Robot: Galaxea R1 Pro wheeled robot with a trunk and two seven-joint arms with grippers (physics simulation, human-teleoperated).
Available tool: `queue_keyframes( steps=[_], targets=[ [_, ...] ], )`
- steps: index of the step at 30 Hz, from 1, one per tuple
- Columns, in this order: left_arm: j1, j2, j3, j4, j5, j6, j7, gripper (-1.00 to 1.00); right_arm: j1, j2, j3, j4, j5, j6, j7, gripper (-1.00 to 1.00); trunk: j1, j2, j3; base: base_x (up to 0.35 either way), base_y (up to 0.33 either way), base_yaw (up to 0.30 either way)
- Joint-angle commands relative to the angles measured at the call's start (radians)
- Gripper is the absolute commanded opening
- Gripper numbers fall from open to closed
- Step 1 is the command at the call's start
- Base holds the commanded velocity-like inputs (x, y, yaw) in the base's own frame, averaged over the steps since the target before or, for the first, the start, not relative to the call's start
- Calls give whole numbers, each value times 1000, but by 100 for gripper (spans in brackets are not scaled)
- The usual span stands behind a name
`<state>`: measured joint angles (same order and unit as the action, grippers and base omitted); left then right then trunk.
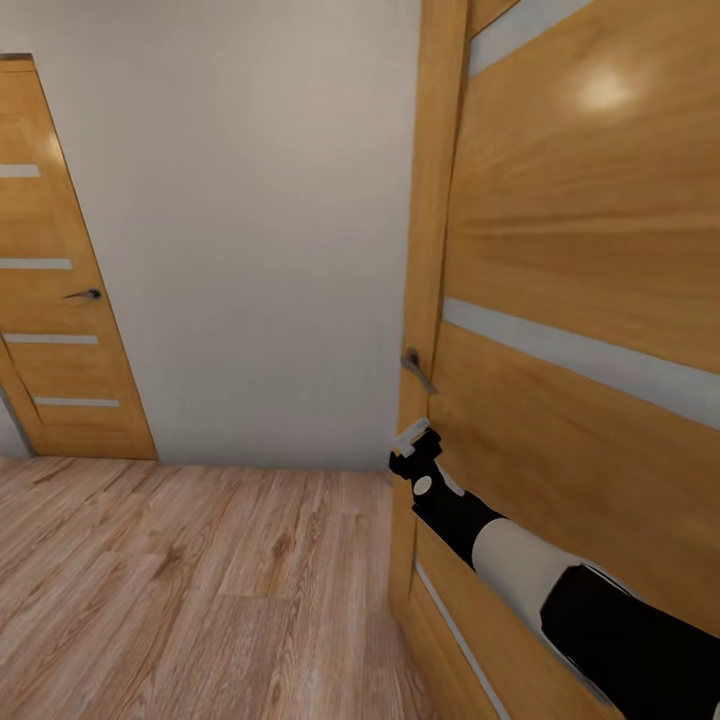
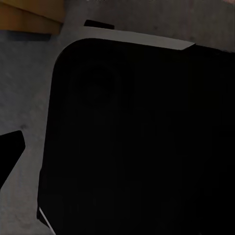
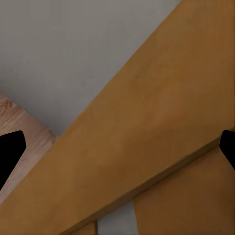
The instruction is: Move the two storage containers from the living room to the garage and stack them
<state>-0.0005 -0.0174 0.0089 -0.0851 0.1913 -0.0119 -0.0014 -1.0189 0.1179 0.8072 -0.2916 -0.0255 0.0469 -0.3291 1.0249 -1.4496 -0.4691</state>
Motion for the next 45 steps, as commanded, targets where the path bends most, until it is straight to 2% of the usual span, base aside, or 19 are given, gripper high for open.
queue_keyframes(
  steps=[1, 4, 6, 13, 21, 31, 35, 38, 45],
  targets=[
    [0, 0, 0, -1, 7, -1, 0, 100, -1, -3, 3, 0, -3, 7, -9, 100, 0, 0, -1, 19, 0, 0],
    [0, -1, 1, -1, 7, -2, 0, 100, -1, -14, 3, 0, -3, 9, -10, 100, 0, 0, -1, 11, 0, 0],
    [0, -1, 1, -1, 7, -2, 0, 100, -1, -33, 2, 0, -4, 9, -10, 100, 0, 0, -1, 4, 0, 0],
    [0, 0, 1, -2, 7, -2, 0, 100, -1, -50, -3, 0, -4, 10, -11, 100, 0, 0, -1, 0, 0, 0],
    [0, 0, 2, -2, 7, -2, 0, 100, -1, -100, -5, 0, -4, 5, -11, 100, 0, 0, -1, 0, 0, 0],
    [0, 0, 2, -2, 7, -2, 0, 100, -1, -133, -6, 0, -4, 7, -11, 100, 0, 0, -1, 0, 0, 0],
    [0, -1, 2, -2, 7, -2, 0, 100, -1, -136, -21, 0, -4, 9, -11, 100, 0, 0, -1, 0, -67, 0],
    [0, -1, 2, -2, 7, -2, 0, 100, -1, -136, -46, 0, -4, 10, -11, 100, 0, 0, -1, 0, -151, 0],
    [0, -1, 2, -2, 7, -2, 0, 100, -1, -136, -53, 0, -2, 11, -11, 100, 0, 0, -1, 0, -35, 0]
  ],
)
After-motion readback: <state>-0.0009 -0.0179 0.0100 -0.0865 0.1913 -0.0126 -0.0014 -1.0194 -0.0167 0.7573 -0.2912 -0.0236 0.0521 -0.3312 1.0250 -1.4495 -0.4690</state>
